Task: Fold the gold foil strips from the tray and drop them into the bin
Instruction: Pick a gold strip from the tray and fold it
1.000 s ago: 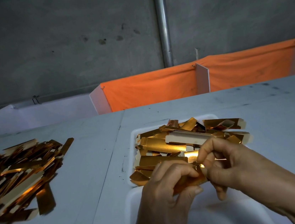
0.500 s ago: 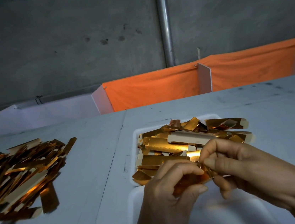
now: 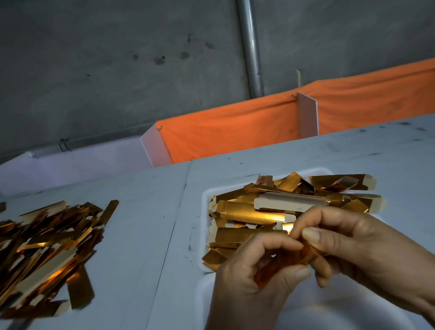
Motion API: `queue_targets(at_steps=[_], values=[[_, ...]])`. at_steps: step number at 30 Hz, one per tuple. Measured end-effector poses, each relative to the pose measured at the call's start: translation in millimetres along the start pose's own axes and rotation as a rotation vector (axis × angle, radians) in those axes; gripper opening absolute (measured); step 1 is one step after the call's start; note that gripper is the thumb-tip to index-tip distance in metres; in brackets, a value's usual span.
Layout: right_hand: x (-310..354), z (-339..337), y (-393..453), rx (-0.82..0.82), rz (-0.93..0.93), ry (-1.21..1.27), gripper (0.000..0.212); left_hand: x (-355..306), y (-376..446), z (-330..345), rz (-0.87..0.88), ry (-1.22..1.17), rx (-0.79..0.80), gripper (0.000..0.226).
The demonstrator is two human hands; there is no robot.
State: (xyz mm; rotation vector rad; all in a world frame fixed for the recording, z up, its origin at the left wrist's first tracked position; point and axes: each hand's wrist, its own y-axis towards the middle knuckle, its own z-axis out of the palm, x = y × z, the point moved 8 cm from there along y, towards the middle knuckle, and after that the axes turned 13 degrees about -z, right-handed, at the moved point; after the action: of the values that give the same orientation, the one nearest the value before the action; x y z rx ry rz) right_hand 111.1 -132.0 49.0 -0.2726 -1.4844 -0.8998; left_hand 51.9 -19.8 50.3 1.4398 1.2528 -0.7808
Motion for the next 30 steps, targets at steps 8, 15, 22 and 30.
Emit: queue_targets(at_steps=[8,15,22,30], values=[[-1,-2,-4,0.016,0.035,0.058,0.053,5,2,4,-0.009,-0.118,0.061,0.023],[-9,-4,-1,-0.080,0.088,0.066,0.051,29,5,13,-0.326,-0.308,0.153,0.027],[-13,-7,-1,-0.088,0.150,-0.090,0.032,45,-3,35,-0.659,-0.910,0.285,0.045],[-34,-6,-12,-0.096,0.408,-0.269,0.026,43,-6,-29,-0.470,-0.136,-0.469,0.032]])
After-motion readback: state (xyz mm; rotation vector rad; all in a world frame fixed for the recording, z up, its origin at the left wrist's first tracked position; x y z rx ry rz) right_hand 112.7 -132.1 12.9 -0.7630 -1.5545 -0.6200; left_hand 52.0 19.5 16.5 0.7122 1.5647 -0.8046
